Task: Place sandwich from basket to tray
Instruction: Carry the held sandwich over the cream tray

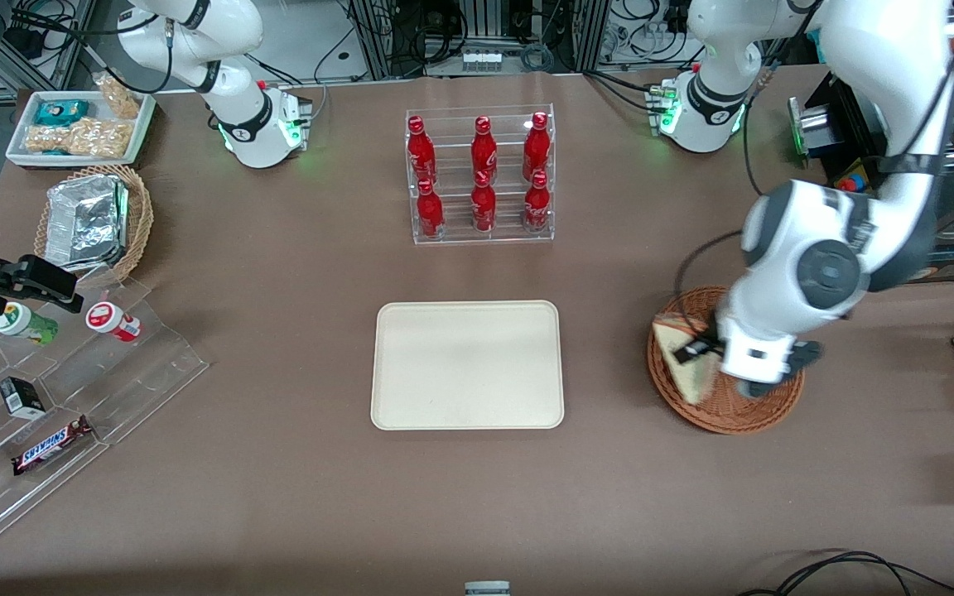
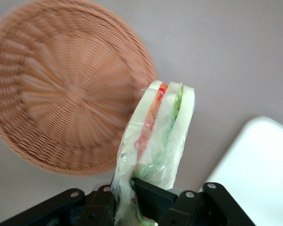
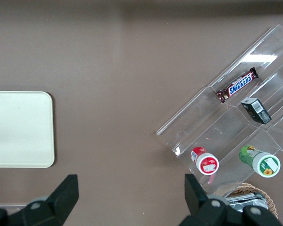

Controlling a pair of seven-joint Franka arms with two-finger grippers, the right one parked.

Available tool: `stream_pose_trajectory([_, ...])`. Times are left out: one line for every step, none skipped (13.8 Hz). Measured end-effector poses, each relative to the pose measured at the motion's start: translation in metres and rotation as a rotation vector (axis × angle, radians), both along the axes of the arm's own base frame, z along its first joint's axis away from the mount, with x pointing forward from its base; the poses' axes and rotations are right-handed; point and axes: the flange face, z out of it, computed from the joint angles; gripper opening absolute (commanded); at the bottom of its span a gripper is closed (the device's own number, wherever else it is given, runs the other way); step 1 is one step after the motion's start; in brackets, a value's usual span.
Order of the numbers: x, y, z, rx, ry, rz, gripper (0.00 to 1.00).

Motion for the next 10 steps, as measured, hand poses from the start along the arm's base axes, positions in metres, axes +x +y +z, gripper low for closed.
stream_pose_trajectory([-0.011, -0.028, 0.0, 0.015, -0.008, -0.07, 0.04])
stream_pose_trajectory([-0.021, -0.055, -0.003, 0.029, -0.014, -0.136, 0.04])
stream_pose_trajectory([-0.032, -0.085, -0.008, 0.033, -0.017, -0.19, 0.04])
stream_pose_trajectory([-0.042, -0.116, -0.012, 0.026, -0.02, -0.233, 0.05])
stream_pose_trajectory([-0.05, -0.15, -0.015, 0.015, -0.024, -0.271, 0.05])
stream_pose_trajectory([-0.057, -0.18, -0.02, 0.006, -0.031, -0.305, 0.05])
stream_pose_trajectory([-0.06, -0.206, -0.024, -0.004, -0.04, -0.329, 0.05])
stream_pose_trajectory([-0.061, -0.227, -0.028, -0.018, -0.047, -0.345, 0.06])
stream_pose_trajectory([-0.061, -0.246, -0.035, -0.025, -0.053, -0.358, 0.06])
stream_pose_trajectory([-0.061, -0.262, -0.047, -0.019, -0.061, -0.359, 0.07])
